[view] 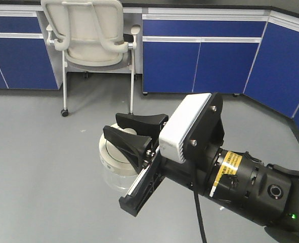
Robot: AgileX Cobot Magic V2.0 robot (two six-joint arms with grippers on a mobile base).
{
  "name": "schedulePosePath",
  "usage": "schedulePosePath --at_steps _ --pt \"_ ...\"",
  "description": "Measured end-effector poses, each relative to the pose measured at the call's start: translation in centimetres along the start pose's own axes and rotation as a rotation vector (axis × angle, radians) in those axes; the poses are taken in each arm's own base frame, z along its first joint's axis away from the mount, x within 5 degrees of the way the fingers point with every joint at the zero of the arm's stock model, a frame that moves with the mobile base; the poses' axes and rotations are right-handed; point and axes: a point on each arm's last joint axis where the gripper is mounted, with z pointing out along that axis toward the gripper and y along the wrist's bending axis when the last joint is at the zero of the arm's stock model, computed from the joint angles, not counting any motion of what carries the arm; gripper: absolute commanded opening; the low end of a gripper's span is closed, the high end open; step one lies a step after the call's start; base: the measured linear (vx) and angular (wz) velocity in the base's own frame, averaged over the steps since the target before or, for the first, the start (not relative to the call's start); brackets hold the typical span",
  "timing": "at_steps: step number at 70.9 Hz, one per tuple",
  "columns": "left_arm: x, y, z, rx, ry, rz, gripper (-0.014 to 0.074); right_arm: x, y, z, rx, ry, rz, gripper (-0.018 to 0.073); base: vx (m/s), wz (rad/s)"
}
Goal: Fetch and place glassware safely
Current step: 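Carry the jar in the right gripper toward the black lab bench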
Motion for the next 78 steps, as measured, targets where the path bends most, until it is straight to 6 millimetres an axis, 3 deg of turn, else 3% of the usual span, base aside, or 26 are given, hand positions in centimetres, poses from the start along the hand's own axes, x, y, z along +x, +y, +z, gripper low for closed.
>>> schedulePosePath --at_steps 39,78 --pt "0.0 0.0 0.0 0.0 0.0 0.0 -0.0007 0.0 0.0 0.0 0.0 0.0 0.0 -0.0003 0.35 -0.08" --pt "0.0 0.0 0.0 0.0 0.0 -0.001 -0.0007 0.0 0.0 0.0 0.0 0.0 0.0 -0.0003 0.19 -0.62"
